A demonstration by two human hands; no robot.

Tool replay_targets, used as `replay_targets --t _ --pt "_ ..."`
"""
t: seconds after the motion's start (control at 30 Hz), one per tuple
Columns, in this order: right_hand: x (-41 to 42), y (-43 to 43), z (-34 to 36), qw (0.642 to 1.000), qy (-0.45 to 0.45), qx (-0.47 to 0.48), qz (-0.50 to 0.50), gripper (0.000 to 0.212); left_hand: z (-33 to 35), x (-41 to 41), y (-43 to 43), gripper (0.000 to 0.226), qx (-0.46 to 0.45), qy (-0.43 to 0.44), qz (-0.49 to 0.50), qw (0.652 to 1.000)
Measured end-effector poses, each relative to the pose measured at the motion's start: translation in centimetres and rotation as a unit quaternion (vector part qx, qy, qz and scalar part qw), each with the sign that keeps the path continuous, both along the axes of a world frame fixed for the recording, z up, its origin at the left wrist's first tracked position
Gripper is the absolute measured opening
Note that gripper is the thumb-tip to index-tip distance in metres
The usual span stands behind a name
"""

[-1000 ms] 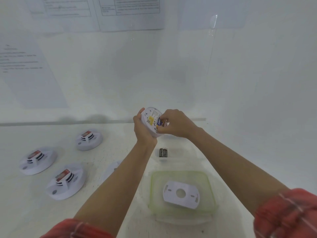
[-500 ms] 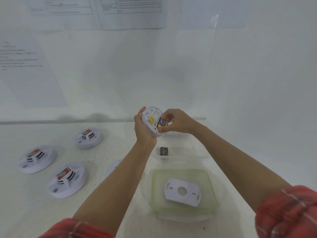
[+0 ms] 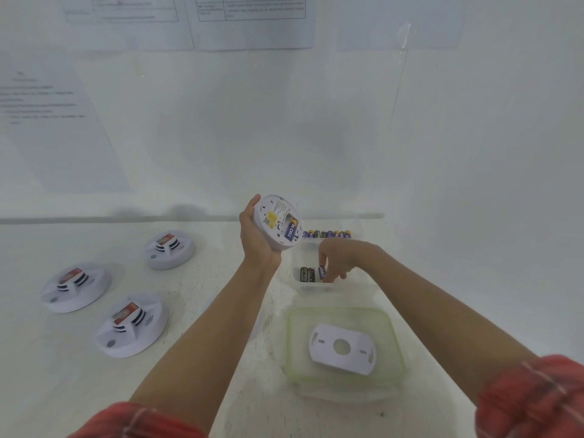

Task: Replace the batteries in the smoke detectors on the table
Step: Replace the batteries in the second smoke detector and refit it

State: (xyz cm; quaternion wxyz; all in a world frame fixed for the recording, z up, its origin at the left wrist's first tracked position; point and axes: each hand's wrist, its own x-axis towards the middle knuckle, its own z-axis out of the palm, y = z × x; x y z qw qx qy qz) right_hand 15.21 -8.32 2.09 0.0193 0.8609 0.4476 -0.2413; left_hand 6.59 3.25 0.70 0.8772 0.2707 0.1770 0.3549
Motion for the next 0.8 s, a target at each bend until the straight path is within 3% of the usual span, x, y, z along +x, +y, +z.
replay_targets --t 0.23,0.33,0.43,0.57,0.8 --pt "0.0 -0.5 -0.2 0.996 0.027 0.076 -0.024 0.047 -0.3 -0.3 -0.1 0.022 0.007 -0.009 -0.016 1.0" --pt "0.6 -0.5 1.9 0.969 -0.003 0.24 -0.057 0.024 -0.1 -0.2 -0.1 0.022 0.005 -0.026 -0.023 0.999" --pt "0.0 0.0 2.6 0.929 0.032 0.361 -0.071 0.035 -0.1 0.3 0.1 0.025 -0.004 -0.018 -0.035 0.999" --pt "-0.9 0.4 1.6 0.928 0.042 0.363 -0.08 0.053 0.3 0.9 -0.2 0.024 -0.017 -0.027 -0.027 0.999" --pt "-0.8 0.4 1.8 0.906 0.077 0.406 -0.095 0.032 0.3 1.2 -1.0 0.024 -0.024 -0.024 0.001 0.999"
